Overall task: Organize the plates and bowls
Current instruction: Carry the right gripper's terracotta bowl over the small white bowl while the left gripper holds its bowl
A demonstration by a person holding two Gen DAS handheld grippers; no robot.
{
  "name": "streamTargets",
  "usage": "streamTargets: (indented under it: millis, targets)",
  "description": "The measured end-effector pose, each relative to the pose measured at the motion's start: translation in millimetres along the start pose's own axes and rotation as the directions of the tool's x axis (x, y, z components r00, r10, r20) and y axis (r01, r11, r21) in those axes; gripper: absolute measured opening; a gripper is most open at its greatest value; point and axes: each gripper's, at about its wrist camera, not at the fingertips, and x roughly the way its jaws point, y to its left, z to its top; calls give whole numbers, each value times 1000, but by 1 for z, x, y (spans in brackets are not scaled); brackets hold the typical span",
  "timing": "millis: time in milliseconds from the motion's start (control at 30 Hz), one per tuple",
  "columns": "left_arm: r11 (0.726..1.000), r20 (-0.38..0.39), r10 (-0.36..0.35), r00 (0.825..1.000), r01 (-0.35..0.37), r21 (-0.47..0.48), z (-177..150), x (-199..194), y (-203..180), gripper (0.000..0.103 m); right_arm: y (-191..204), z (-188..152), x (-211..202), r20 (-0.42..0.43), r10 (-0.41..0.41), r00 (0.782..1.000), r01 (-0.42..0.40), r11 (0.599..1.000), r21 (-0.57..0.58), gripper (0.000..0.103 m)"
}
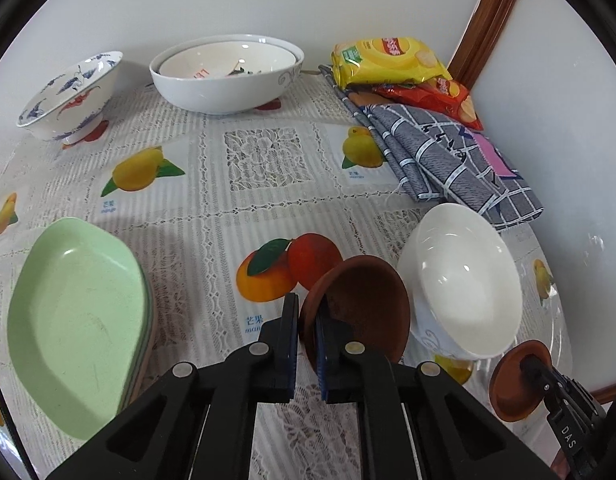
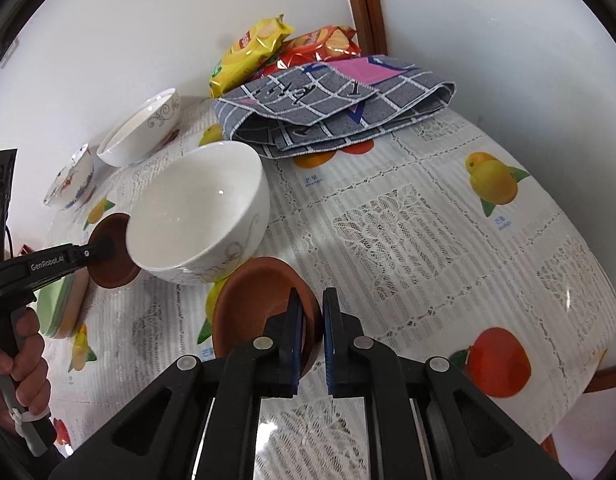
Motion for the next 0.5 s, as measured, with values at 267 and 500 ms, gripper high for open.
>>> streamTargets:
  millis: [267,500]
  targets:
    - [1000,56,-5,998,6,-8,-7,-45,5,8,8,2,-40,53,-4,999,4,1000,-1,9]
    - [1000,87,1,996,1,-16,-15,-76,11,8,15,3,-69,97,-2,995,2,1000,2,9]
